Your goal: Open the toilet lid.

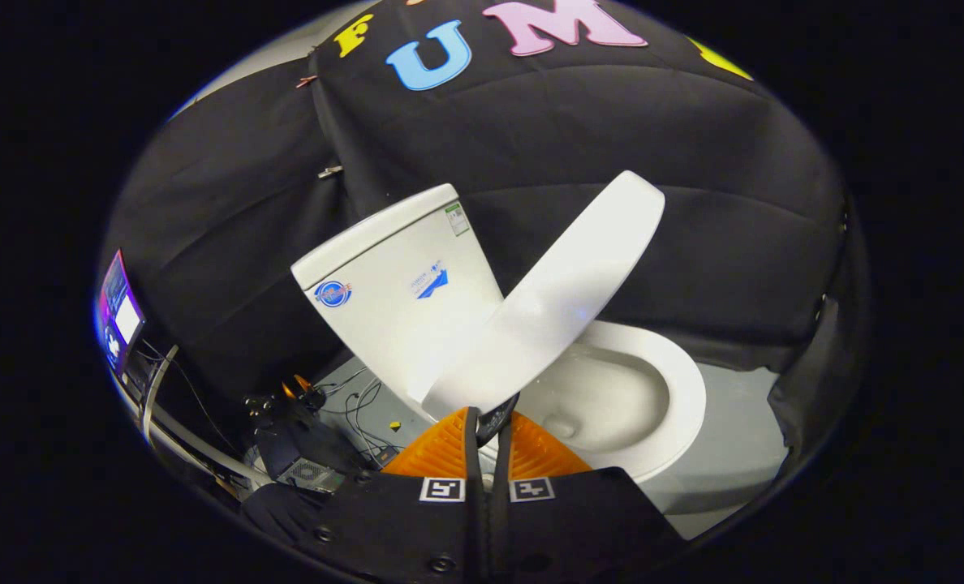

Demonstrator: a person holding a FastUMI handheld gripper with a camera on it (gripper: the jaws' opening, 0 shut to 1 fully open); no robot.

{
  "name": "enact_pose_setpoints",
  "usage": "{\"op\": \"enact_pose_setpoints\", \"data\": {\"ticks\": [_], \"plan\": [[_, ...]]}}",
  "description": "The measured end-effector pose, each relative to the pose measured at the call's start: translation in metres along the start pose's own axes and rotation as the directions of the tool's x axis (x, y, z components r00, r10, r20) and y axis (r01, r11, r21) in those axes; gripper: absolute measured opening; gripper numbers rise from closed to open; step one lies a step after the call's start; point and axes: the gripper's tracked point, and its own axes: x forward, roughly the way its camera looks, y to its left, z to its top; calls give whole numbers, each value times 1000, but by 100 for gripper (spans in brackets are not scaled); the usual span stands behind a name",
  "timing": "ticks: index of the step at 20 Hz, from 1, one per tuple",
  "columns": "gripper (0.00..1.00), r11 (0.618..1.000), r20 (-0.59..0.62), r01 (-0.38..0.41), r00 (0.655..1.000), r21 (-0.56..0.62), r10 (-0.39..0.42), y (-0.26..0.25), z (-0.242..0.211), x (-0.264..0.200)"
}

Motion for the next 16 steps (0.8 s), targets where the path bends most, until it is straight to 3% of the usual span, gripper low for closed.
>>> {"op": "enact_pose_setpoints", "data": {"ticks": [6, 16], "plan": [[5, 986, 39, -26, 999, -165, 33, 46, 38, 15], [9, 929, 68, -95, 990, -358, 127, 142, 78, 64]]}}
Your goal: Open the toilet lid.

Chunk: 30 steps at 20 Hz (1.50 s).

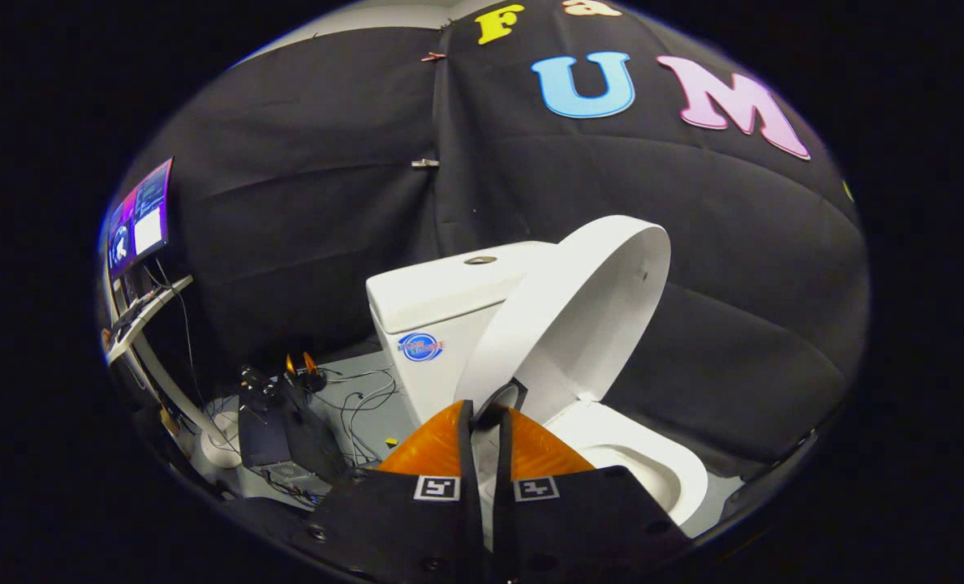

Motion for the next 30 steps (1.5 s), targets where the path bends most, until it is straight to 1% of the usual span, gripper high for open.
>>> {"op": "enact_pose_setpoints", "data": {"ticks": [2, 3, 4, 5, 6, 7, 8, 9, 11, 12, 13, 15, 19, 21, 23, 25, 26, 28, 30], "plan": [[18, 999, 4, 0, 1000, -35, 0, 11, 7, 7], [18, 999, 7, 3, 1000, -46, -2, 15, 8, 12], [23, 999, 16, -1, 1000, -53, 2, 21, 11, 17], [23, 998, 14, -19, 1000, -55, 20, 28, 12, 21], [33, 998, 10, -42, 999, -57, 43, 36, 10, 24], [39, 997, 7, -41, 999, -59, 42, 38, 8, 31], [53, 998, 11, -35, 999, -60, 36, 38, 9, 38], [66, 997, 22, -48, 999, -53, 49, 42, 12, 45], [89, 998, 22, -55, 998, -23, 55, 51, 15, 54], [97, 998, 21, -55, 998, -9, 55, 54, 15, 60], [99, 998, 25, -56, 998, -4, 56, 58, 18, 61], [99, 998, 24, -49, 998, -28, 50, 66, 20, 71], [100, 993, 25, -11, 1000, -116, 14, 70, 20, 88], [100, 989, 16, 26, 1000, -148, -24, 63, 14, 94], [100, 990, 29, 53, 998, -130, -50, 59, 15, 95], [100, 994, 31, 33, 999, -100, -30, 62, 14, 91], [100, 994, 38, 43, 999, -101, -39, 58, 17, 91], [100, 992, 66, 60, 996, -112, -52, 46, 30, 85], [100, 991, 97, 67, 994, -114, -56, 45, 44, 68]]}}
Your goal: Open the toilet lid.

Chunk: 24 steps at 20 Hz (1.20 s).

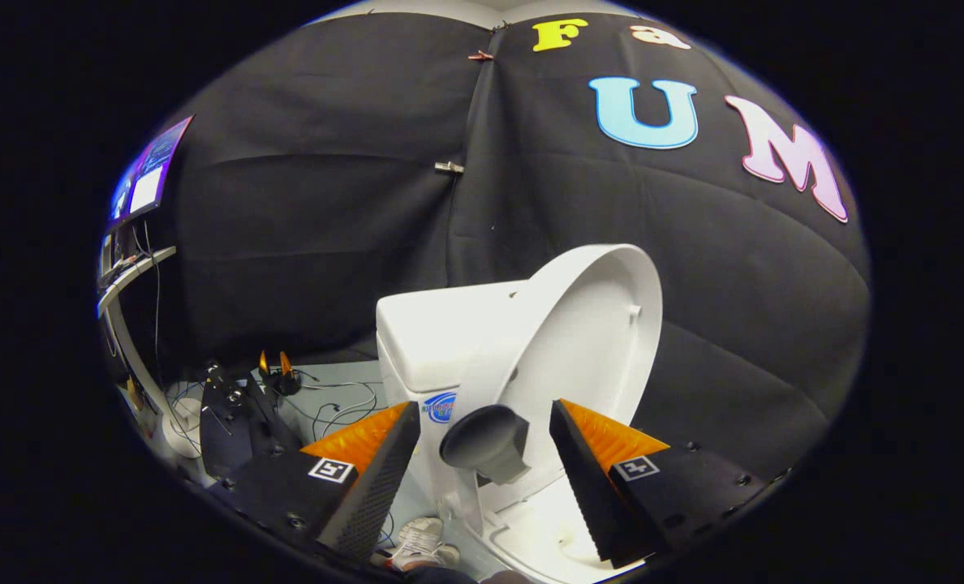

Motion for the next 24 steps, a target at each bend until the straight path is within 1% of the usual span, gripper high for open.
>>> {"op": "enact_pose_setpoints", "data": {"ticks": [3, 5, 7, 9, 12, 14, 15, 16, 17, 19, 22, 24], "plan": [[100, 1000, 76, 20, 997, -1, -20, -12, 29, -26], [99, 998, 127, 66, 990, -3, -65, -33, 45, -47], [100, 995, 161, 95, 982, 9, -95, -48, 55, -72], [99, 988, 189, 154, 970, 0, -151, -71, 57, -101], [99, 963, 239, 267, 938, -37, -251, -113, 54, -149], [99, 950, 237, 310, 925, -25, -296, -129, 40, -186], [99, 938, 231, 345, 914, -15, -333, -141, 29, -206], [99, 920, 236, 392, 894, -4, -380, -157, 19, -227], [99, 897, 253, 442, 866, 14, -431, -175, 15, -251], [99, 862, 286, 501, 817, 78, -501, -197, -1, -294], [99, 780, 251, 593, 739, 198, -625, -229, -47, -349], [99, 721, 244, 657, 679, 220, -693, -250, -71, -381]]}}
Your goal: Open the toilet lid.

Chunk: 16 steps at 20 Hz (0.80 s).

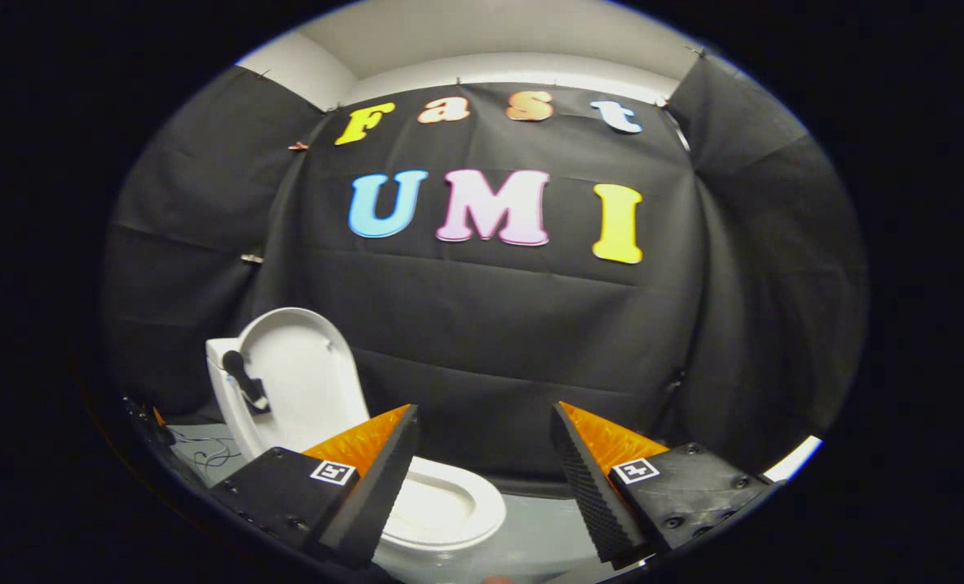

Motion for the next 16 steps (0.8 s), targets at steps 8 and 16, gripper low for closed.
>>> {"op": "enact_pose_setpoints", "data": {"ticks": [8, 16], "plan": [[100, 991, -35, 118, 993, 64, -116, -51, -37, -10], [99, 997, -14, 65, 998, 32, -65, -26, -39, -12]]}}
